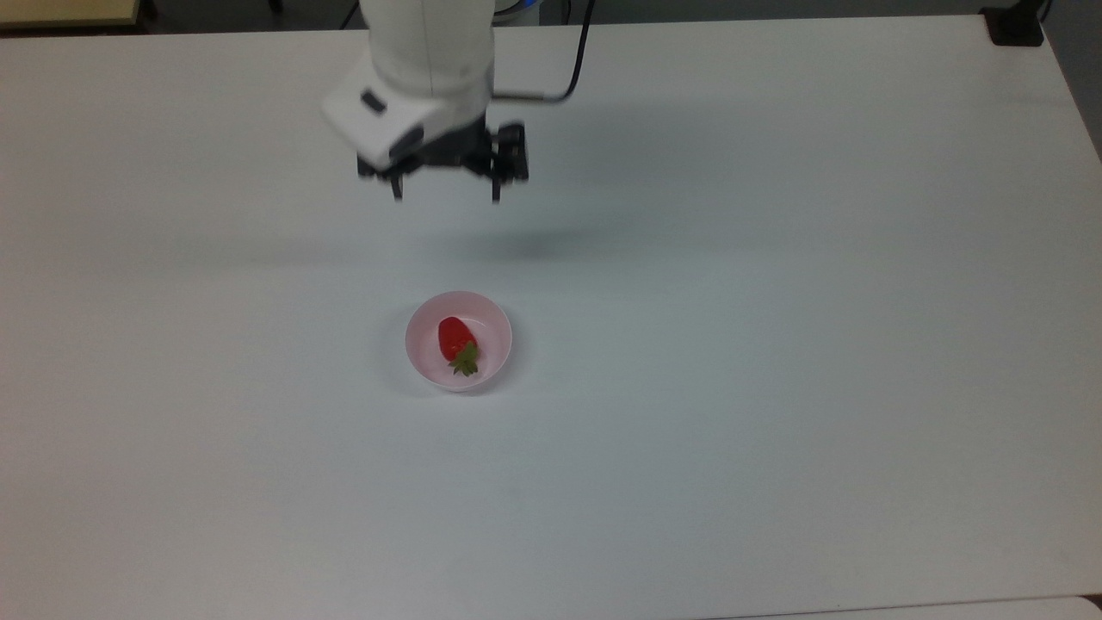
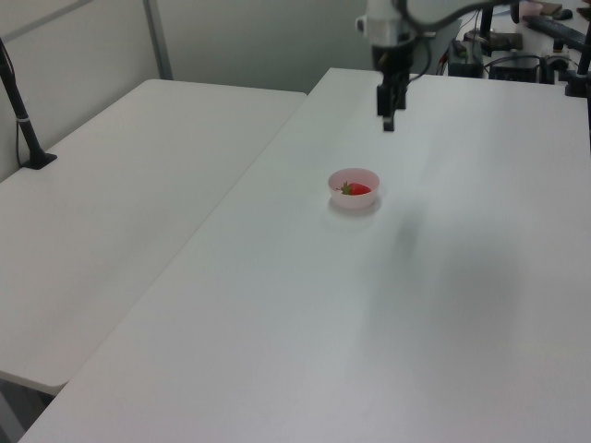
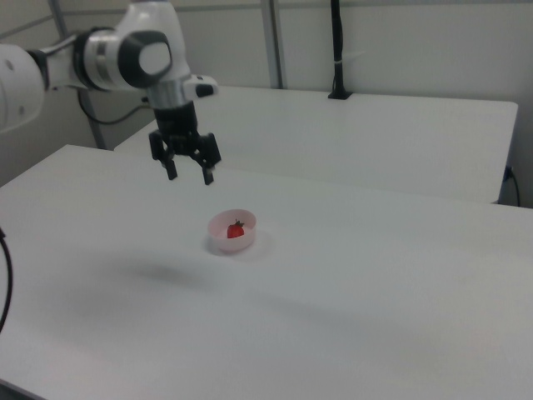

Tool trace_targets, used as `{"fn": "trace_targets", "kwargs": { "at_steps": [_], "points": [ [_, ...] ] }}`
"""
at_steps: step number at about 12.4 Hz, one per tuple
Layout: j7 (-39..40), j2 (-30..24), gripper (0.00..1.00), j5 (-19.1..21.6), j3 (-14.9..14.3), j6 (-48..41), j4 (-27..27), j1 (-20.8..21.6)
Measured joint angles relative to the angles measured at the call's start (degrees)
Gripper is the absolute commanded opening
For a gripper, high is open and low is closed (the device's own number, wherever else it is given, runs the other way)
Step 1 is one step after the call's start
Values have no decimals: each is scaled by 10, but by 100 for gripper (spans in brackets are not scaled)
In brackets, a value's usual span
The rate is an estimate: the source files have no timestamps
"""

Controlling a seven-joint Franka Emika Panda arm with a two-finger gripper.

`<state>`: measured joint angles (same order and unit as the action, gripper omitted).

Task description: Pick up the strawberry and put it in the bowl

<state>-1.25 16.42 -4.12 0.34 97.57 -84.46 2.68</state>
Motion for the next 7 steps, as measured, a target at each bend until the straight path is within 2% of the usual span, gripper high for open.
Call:
{"fn": "trace_targets", "kwargs": {
  "at_steps": [3,7],
  "points": [
    [-11,-54,100,0,-3,-35,-4,2],
    [-13,-118,100,0,-24,-65,-27,0]
  ]
}}
